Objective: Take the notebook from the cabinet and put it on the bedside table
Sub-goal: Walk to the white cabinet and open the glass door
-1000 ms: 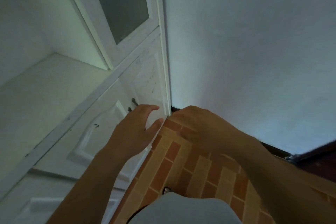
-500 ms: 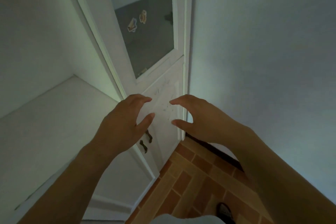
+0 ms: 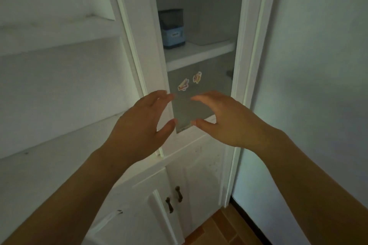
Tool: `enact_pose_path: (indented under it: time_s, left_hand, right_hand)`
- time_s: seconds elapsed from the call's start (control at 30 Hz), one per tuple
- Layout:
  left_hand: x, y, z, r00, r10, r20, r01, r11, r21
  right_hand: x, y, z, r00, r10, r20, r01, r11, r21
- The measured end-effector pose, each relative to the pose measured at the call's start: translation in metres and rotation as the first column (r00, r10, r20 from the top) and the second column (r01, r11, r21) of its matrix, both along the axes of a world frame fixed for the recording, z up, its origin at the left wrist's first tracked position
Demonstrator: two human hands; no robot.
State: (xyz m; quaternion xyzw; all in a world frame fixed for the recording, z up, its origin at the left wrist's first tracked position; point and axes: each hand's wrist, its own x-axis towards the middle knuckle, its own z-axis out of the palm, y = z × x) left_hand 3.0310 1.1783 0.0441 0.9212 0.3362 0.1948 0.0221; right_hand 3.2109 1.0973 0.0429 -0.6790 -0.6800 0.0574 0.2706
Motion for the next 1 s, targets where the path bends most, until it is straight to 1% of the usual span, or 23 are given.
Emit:
enact_pose_path:
  time_s: [0.13, 0.43, 0.53, 0.67, 0.8, 1.0]
  left_hand:
    - [0.011, 0.002, 0.025, 0.996, 0.082, 0.026, -0.083, 0.995, 0.062]
    - [0.026, 0.004, 0.076, 0.975, 0.170, 0.143, -0.200, 0.952, 0.230]
    - [0.026, 0.004, 0.092, 0.967, 0.201, 0.159, -0.240, 0.929, 0.283]
    - [0.022, 0.003, 0.113, 0.959, 0.202, 0.196, -0.263, 0.895, 0.362]
    - [0.018, 0.005, 0.135, 0.949, 0.208, 0.239, -0.290, 0.873, 0.392]
    - [0.008, 0.020, 0.162, 0.931, 0.191, 0.310, -0.319, 0.841, 0.438]
  right_hand:
    - [0.016, 0.010, 0.030, 0.996, 0.090, 0.010, -0.090, 0.994, 0.057]
    - [0.033, 0.029, 0.086, 0.973, 0.204, 0.104, -0.221, 0.957, 0.190]
    - [0.034, 0.034, 0.101, 0.961, 0.247, 0.124, -0.270, 0.931, 0.243]
    - [0.033, 0.047, 0.124, 0.948, 0.277, 0.155, -0.312, 0.904, 0.292]
    - [0.029, 0.057, 0.145, 0.938, 0.304, 0.164, -0.344, 0.873, 0.345]
    - [0.027, 0.067, 0.174, 0.934, 0.290, 0.210, -0.355, 0.822, 0.445]
